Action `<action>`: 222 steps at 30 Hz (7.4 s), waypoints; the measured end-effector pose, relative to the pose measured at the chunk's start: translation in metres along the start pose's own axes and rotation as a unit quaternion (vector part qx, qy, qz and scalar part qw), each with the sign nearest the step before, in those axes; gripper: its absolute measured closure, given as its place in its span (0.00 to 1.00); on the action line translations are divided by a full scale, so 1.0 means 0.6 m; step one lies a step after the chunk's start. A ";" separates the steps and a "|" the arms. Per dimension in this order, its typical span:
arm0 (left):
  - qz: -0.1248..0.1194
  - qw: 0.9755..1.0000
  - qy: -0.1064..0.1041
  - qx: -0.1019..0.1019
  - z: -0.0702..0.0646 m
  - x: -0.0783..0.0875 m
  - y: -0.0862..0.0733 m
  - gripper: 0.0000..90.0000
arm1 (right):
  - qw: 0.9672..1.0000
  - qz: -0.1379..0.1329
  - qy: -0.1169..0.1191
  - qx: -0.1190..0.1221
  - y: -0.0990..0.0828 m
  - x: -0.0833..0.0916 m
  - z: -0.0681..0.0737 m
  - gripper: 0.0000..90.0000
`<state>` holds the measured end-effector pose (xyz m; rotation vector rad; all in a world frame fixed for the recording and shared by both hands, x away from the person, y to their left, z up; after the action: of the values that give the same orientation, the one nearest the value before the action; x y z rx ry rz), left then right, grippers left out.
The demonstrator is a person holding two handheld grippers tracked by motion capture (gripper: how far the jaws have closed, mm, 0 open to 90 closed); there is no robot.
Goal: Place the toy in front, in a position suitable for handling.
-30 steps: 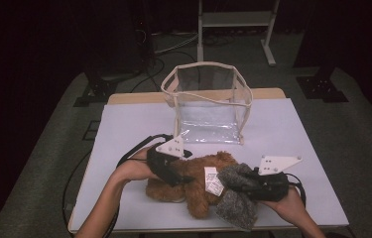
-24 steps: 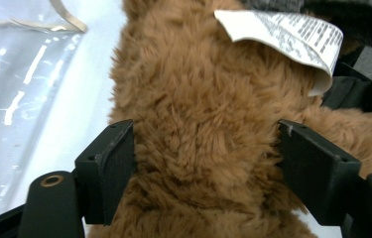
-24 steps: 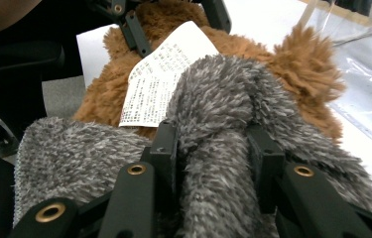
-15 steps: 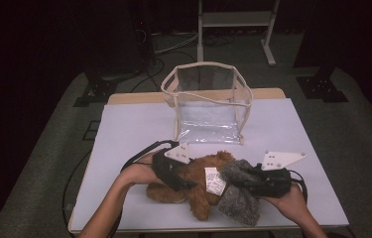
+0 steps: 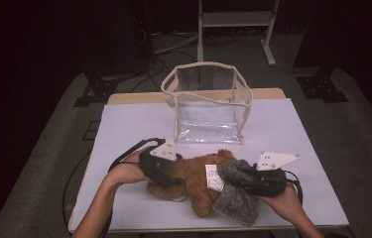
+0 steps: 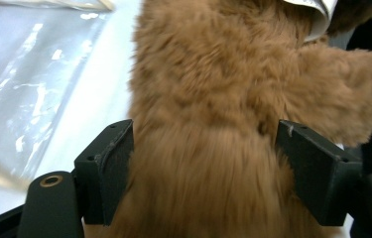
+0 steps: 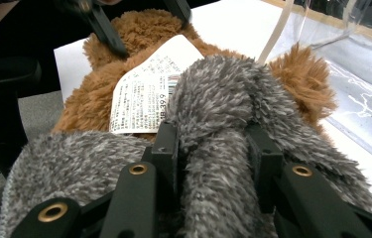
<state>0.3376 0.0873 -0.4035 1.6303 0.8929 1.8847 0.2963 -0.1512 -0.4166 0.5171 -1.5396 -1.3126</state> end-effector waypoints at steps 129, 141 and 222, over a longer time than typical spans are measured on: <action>-0.006 0.997 -0.075 0.003 -0.043 -0.111 0.060 0.06 | 0.999 -0.005 0.010 -0.050 -0.054 0.070 0.008 0.70; -0.017 0.999 -0.031 -0.022 -0.028 -0.114 0.087 0.52 | 0.998 0.003 -0.009 -0.062 -0.036 0.070 -0.035 0.70; -0.128 0.988 0.045 0.073 0.005 -0.053 -0.035 0.08 | 0.999 0.011 -0.003 -0.049 -0.005 0.057 -0.099 0.70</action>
<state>0.3445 0.0784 -0.4403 1.4404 1.2422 1.7594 0.3336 -0.2084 -0.4113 0.4327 -1.4740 -1.3662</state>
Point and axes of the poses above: each handheld gripper's, and its own axes: x roughly backward along the jaws, y roughly out of its top, z roughly to its left, the point moved 7 cm from there along -x, roughly forward along the jaws, and after that the axes turned 4 degrees about -z, right-handed, at the moved point
